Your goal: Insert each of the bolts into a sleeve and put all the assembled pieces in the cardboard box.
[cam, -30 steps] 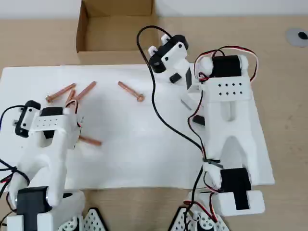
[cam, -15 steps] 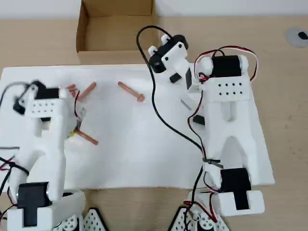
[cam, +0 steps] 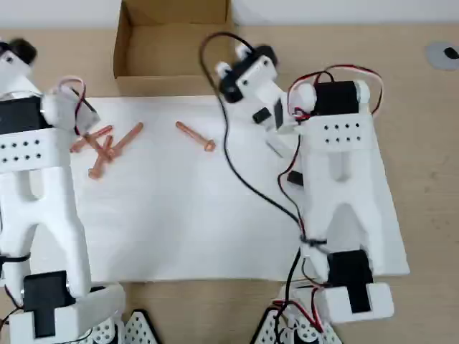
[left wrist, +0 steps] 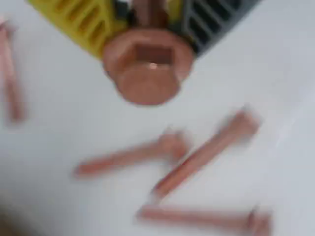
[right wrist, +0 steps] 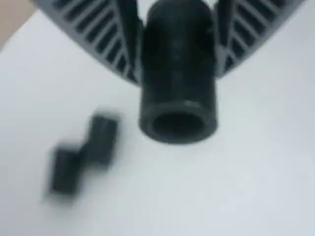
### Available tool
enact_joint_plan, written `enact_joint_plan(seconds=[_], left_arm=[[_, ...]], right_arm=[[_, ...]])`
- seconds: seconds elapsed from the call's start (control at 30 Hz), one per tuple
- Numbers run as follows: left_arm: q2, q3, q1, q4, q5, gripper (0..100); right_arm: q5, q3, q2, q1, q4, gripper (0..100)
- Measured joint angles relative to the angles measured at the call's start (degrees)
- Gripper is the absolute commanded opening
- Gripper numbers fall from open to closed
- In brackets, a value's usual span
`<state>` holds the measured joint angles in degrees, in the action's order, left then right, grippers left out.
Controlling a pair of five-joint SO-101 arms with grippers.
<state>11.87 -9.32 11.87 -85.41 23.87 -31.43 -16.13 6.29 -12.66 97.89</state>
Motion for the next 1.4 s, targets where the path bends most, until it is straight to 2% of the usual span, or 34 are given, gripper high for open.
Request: enact_joint_plan(seconds=[0.13,0.27,0.47,0.57,0.67,0.8,0.93,1.07,1.17,1.3,1.4], left_arm=[[0.00,-10.02,0.00,0.09,0.00,1],[0.44,-19.69,-0.53,-3.52,-0.97,1],[8.70,-24.35,-10.29,-8.09,-12.84,1],[13.63,-22.95,-13.80,-8.09,-17.67,0],[17.85,-19.60,-16.62,-8.18,-17.93,0],[22.77,-13.89,-18.73,-8.00,-18.29,0],[27.08,-5.36,-19.16,-2.46,-18.29,0],[31.12,5.45,-19.25,7.03,-19.16,0],[33.93,16.35,-20.22,15.12,-23.74,0],[39.03,32.09,-23.56,23.74,-29.36,0],[44.31,41.85,-26.90,29.27,-30.42,0]], right_arm=[[-2.90,-14.07,3.60,-4.48,-0.88,1.0],[-3.43,-27.34,4.84,-5.01,-1.32,1.0],[-3.43,-49.05,10.73,-4.75,0.88,1.0],[-3.60,-53.27,13.89,0.79,3.08,1.0],[-3.25,-52.04,16.35,8.44,3.87,1.0],[5.27,-40.26,23.74,18.81,3.87,1.0],[19.25,-17.49,31.56,20.92,3.87,1.0],[28.66,8.35,39.12,15.12,1.67,1.0],[33.05,26.81,43.52,9.32,-4.92,1.0],[33.23,46.33,48.62,2.73,-18.46,1.0],[32.35,57.67,52.31,-1.76,-31.38,1.0]])
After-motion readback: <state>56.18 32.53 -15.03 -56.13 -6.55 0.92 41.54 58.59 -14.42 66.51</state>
